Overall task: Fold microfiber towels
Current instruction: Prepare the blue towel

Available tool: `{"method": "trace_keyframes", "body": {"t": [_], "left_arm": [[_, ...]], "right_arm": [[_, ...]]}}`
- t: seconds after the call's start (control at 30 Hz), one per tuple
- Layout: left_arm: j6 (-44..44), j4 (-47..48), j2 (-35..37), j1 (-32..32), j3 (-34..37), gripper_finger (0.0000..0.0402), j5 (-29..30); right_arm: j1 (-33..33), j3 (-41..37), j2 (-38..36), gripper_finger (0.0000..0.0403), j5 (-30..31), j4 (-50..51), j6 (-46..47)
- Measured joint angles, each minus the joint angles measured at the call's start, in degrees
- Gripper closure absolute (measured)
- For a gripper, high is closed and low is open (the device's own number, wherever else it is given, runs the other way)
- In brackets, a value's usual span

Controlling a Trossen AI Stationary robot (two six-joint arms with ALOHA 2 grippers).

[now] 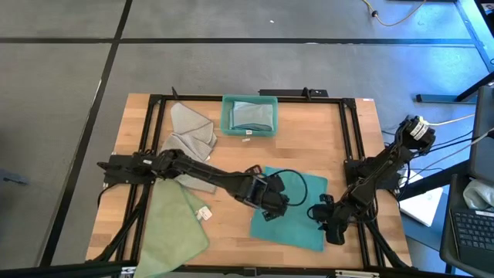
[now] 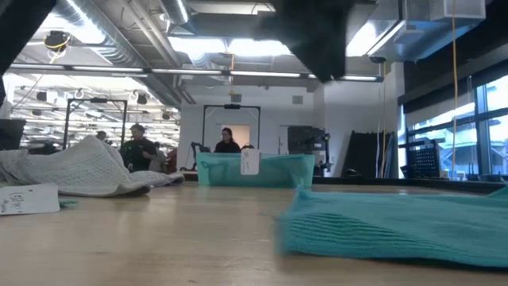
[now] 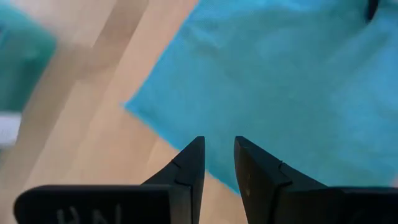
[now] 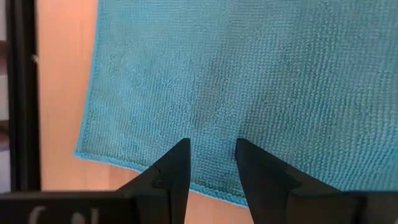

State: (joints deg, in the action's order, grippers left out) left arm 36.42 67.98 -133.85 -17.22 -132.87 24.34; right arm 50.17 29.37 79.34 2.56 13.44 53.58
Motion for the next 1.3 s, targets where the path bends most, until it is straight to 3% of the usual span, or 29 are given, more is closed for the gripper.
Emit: {"method": "trace_keyframes", "body": {"t": [0.1,0.23,0.5,0.77,1.3], "left_arm": [[-6.41,-11.24,-0.14,2.04,4.01,0.0324,-4.43],[-11.25,-18.01,-0.47,4.78,9.5,0.0324,-8.69],[-15.06,-21.6,-0.47,11.66,20.22,0.0324,-14.29],[-19.09,-20.61,-0.45,14.61,24.06,0.0324,-17.86],[-20.5,-9.51,0.26,15.24,24.01,0.0324,-16.63]], "right_arm": [[0.02,2.45,-2.69,0.027,1.43,6.07,0.06],[0.02,6.37,-7.29,0.027,5.81,14.54,-1.24],[-0.34,7.56,-10.48,0.0269,10.94,24.49,1.75],[-2.86,7.56,-10.35,0.0269,11.31,27.14,3.32],[-10.29,7.56,-10.35,0.0269,12.99,27.24,-3.04]]}}
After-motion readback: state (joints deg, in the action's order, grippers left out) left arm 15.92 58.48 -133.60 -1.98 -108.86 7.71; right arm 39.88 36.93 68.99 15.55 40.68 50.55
